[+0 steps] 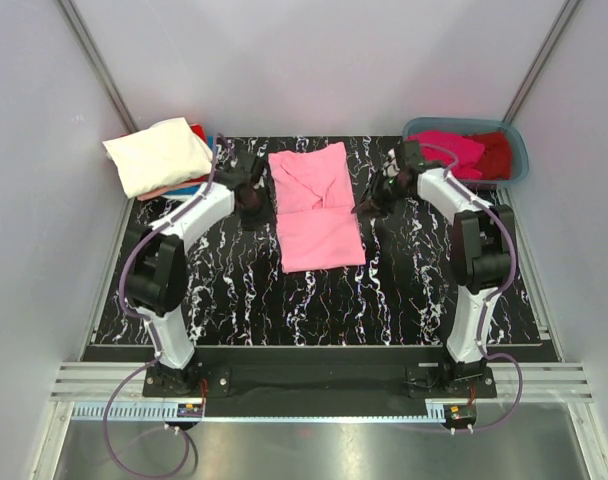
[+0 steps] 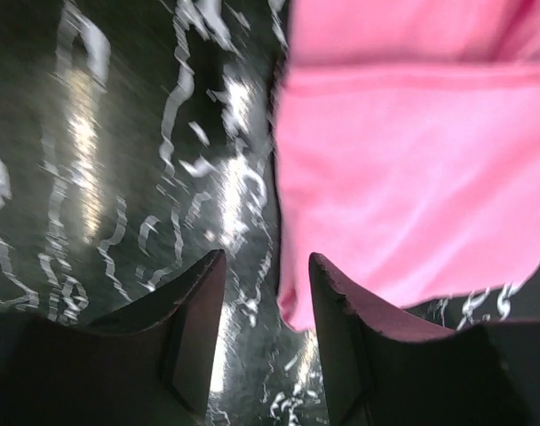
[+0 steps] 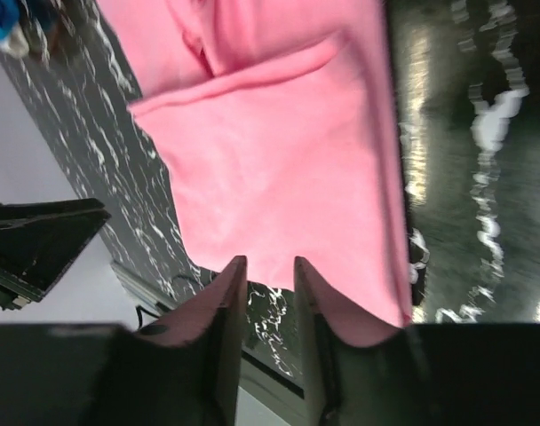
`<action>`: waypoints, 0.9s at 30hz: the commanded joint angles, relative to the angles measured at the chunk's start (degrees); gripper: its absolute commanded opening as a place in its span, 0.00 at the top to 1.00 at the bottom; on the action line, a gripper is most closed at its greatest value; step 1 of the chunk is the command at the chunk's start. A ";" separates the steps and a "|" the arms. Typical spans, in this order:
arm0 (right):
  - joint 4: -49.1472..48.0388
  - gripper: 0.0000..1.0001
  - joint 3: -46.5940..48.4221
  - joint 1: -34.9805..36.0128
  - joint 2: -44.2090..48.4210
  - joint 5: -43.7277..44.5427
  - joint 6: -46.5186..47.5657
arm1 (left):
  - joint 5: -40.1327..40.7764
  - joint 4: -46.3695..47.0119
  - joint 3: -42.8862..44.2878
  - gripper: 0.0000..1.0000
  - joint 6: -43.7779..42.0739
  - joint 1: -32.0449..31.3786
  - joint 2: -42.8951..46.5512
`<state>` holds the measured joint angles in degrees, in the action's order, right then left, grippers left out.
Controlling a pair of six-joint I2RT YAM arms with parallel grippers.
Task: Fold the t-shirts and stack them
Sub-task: Fold the tshirt
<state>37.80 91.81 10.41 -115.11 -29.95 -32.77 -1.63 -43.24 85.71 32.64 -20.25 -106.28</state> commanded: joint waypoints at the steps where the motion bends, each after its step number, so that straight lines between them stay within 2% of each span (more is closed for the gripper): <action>1: -7.73 0.68 -7.05 2.77 1.73 -4.05 2.10 | -3.11 10.19 -6.16 0.53 1.98 -3.73 4.41; 3: -10.90 0.78 -9.88 3.12 1.91 -5.99 1.92 | -3.81 12.03 -8.62 0.53 3.21 -6.46 5.64; 9: -11.61 0.92 -14.20 3.12 -0.90 -7.40 4.29 | -7.25 17.66 -14.94 0.56 6.72 -10.68 5.47; 15: -11.78 0.98 -19.38 2.33 -1.96 -4.68 6.85 | -6.81 22.93 -25.57 0.58 10.33 -10.95 5.03; 21: -15.83 1.00 -29.66 2.15 2.08 -1.52 2.63 | -6.72 23.38 -28.58 0.61 10.60 -11.04 3.18; 27: -14.34 1.00 -36.78 2.33 9.89 1.13 1.84 | -4.53 21.54 -32.09 0.61 12.00 -14.81 8.36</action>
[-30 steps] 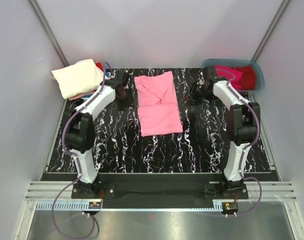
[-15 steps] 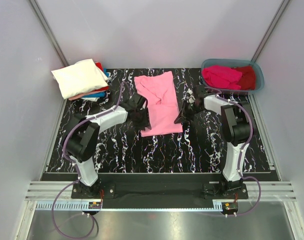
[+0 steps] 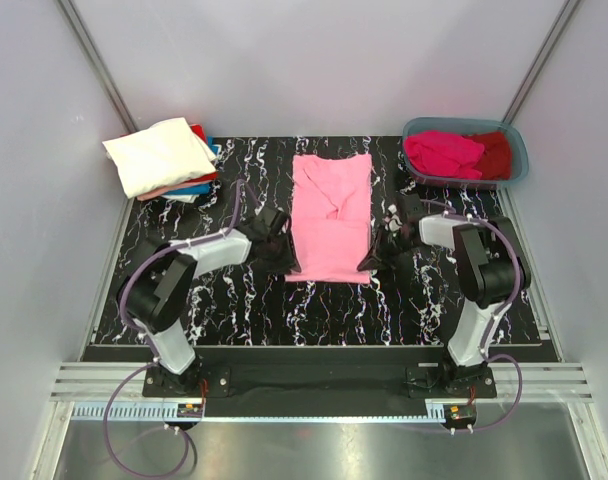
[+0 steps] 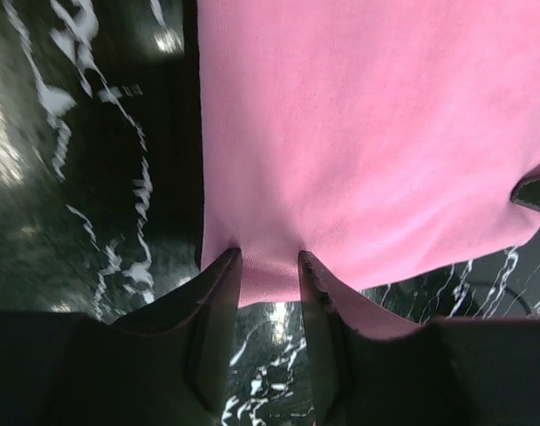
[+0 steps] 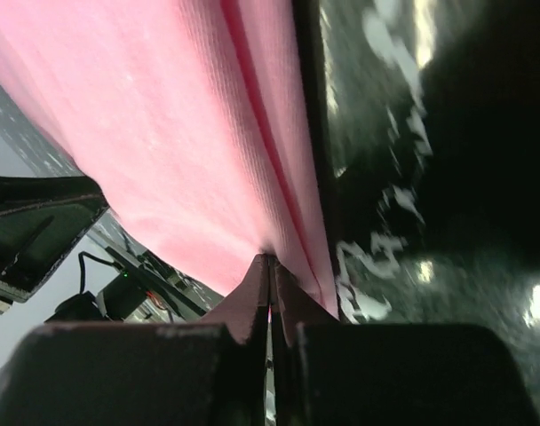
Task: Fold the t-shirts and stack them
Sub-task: Fold the tshirt
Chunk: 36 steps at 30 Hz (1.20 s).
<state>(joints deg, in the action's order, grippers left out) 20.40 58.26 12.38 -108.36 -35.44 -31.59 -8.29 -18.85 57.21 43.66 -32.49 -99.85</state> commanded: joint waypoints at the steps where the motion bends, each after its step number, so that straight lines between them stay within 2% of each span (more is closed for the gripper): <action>1: 4.02 1.00 -4.63 0.54 4.28 6.79 0.83 | 2.32 -2.94 -4.47 0.61 1.51 -4.32 3.86; 5: 8.85 0.98 -4.91 0.54 10.43 8.98 3.81 | 5.38 -3.64 -9.30 0.60 7.12 -8.55 10.28; 7: 12.62 0.80 -3.16 0.54 12.28 10.73 5.48 | 7.05 -4.78 -10.01 0.54 8.37 -10.39 14.40; 8: 13.60 0.68 -2.63 0.54 14.38 11.00 5.75 | 8.28 -7.40 -9.58 0.50 8.63 -10.66 15.55; 9: 14.48 0.58 -1.93 0.54 15.62 11.01 5.84 | 10.56 -8.91 -8.27 0.40 8.55 -10.75 16.70; 10: 15.71 0.46 -1.83 0.54 17.02 10.75 5.49 | 11.88 -10.49 -7.39 0.35 8.46 -10.75 18.71; 12: 16.77 0.37 -2.18 0.54 21.42 10.31 5.14 | 15.66 -15.41 -4.76 0.25 7.85 -10.66 20.22; 14: 18.53 0.29 -2.88 0.54 25.90 10.74 4.96 | 16.99 -18.22 -3.95 0.23 7.93 -10.75 22.33; 18: 19.85 0.26 -8.14 0.54 31.88 11.18 4.79 | 16.30 -18.15 -7.89 0.23 10.39 -11.36 28.56; 19: 19.24 0.26 -9.38 0.62 33.20 10.75 4.61 | 16.03 -17.63 -11.21 0.23 11.18 -11.54 31.53; 22: 16.96 0.28 -12.03 0.98 33.56 8.38 3.30 | 14.45 -14.47 -16.50 0.23 14.34 -12.51 36.81; 27: 14.41 0.31 -15.00 0.98 30.67 9.35 0.31 | 11.55 -7.09 -25.91 0.24 18.74 -13.30 41.31; 30: 9.84 0.37 -18.17 0.98 27.59 7.85 -1.27 | 10.93 -2.87 -29.08 0.25 20.41 -13.48 41.32; 36: 3.24 0.50 -20.64 1.15 21.44 6.96 -1.89 | 11.02 1.18 -29.35 0.29 20.50 -14.00 35.88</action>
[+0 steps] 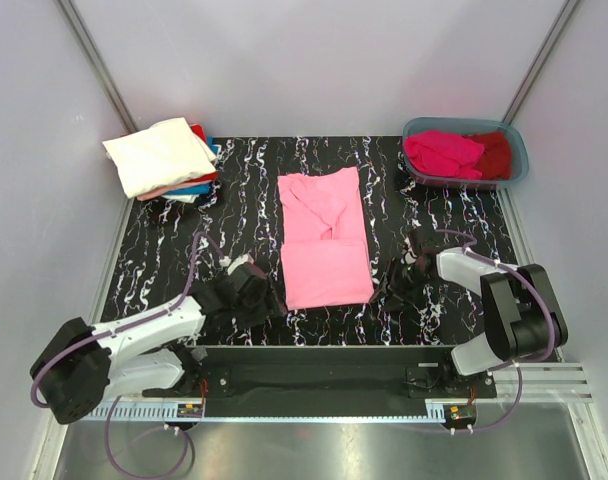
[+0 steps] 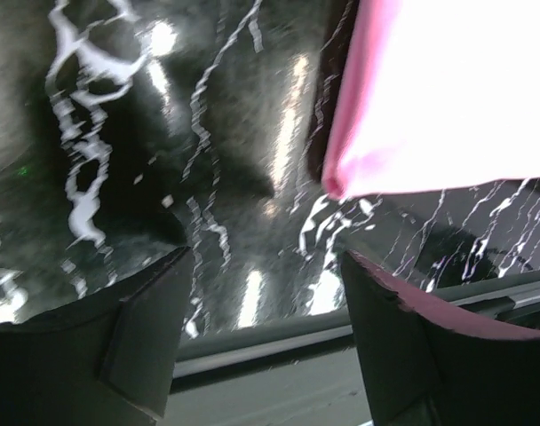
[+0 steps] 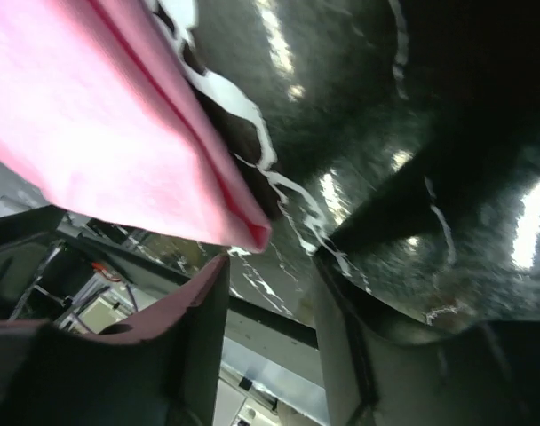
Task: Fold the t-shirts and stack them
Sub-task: Fold the tshirt
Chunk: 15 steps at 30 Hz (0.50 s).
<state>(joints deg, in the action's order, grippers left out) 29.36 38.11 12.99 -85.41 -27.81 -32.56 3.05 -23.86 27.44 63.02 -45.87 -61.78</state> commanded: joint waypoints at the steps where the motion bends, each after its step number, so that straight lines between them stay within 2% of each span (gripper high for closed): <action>1: -6.94 0.52 -0.66 0.54 -2.56 -0.84 -1.02 | 0.11 6.10 0.51 0.29 1.22 -0.71 -2.73; 15: -11.17 0.63 -1.37 0.45 -5.82 -1.01 -1.90 | 2.66 5.84 3.05 0.32 1.49 -1.42 -8.27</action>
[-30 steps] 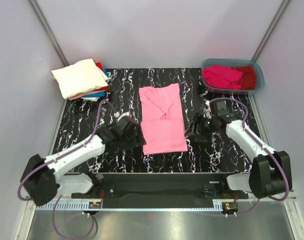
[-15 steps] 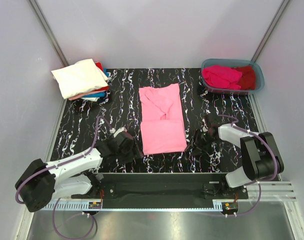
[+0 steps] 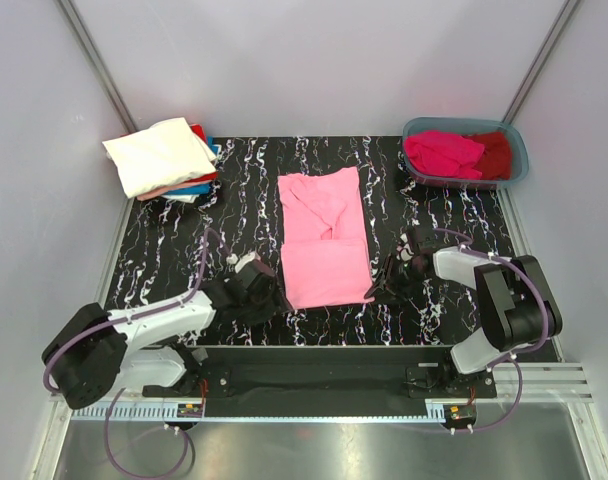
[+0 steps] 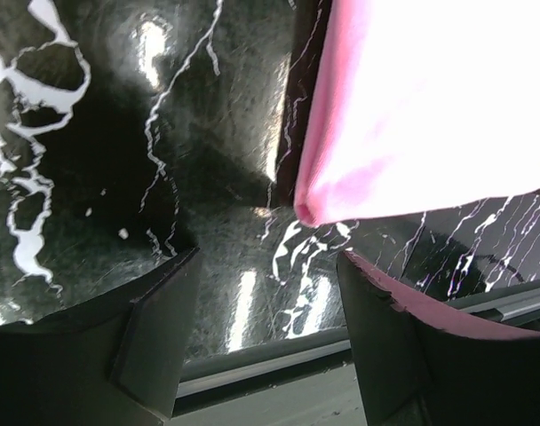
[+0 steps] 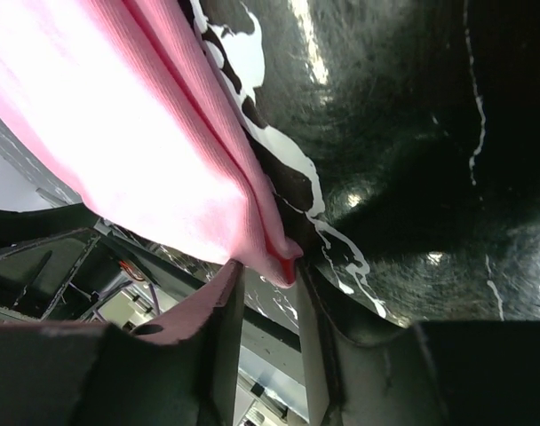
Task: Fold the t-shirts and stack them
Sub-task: Fold the tshirt
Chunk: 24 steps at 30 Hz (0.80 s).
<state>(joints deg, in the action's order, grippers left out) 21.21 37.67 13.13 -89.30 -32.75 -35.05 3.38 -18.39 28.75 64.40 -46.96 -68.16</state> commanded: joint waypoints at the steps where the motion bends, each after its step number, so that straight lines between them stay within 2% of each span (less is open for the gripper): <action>1: -3.19 0.64 -1.02 0.32 -2.02 3.92 0.51 | 2.34 0.90 2.27 0.33 0.02 -0.33 -2.24; 4: -3.63 0.66 -1.11 0.32 -2.20 3.84 0.42 | 2.25 2.22 3.50 0.35 -0.68 -0.33 -4.52; 7: -3.55 0.67 -1.02 0.41 -2.29 3.92 0.51 | 2.16 2.22 4.99 0.46 -1.12 -0.50 -7.51; 12: -4.07 0.69 -1.55 0.32 -2.55 4.72 -0.11 | 3.56 1.70 6.31 0.56 -1.03 -1.47 -9.88; 14: -3.90 0.73 -1.64 0.41 -2.46 4.89 -0.20 | 4.00 1.69 6.75 0.61 -1.12 -1.64 -10.58; 15: -3.90 0.75 -1.55 0.32 -2.37 4.89 -0.20 | 4.18 1.87 6.93 0.72 -1.12 -1.64 -10.85; 19: -4.16 0.83 -1.63 0.32 -2.64 4.89 -0.11 | 4.97 1.34 8.24 1.00 -1.38 -1.91 -12.52; 23: -4.07 0.99 -1.64 0.32 -2.38 5.07 -0.28 | 5.94 0.38 8.95 1.00 -1.38 -2.70 -12.96; 24: -3.90 1.00 -1.64 0.41 -1.94 5.24 -0.28 | 6.03 0.20 9.04 1.00 -1.38 -2.79 -12.96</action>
<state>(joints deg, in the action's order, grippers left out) 18.22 37.08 13.13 -90.76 -33.08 -36.10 6.02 -17.15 36.36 63.46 -49.19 -80.49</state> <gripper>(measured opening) 0.027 0.009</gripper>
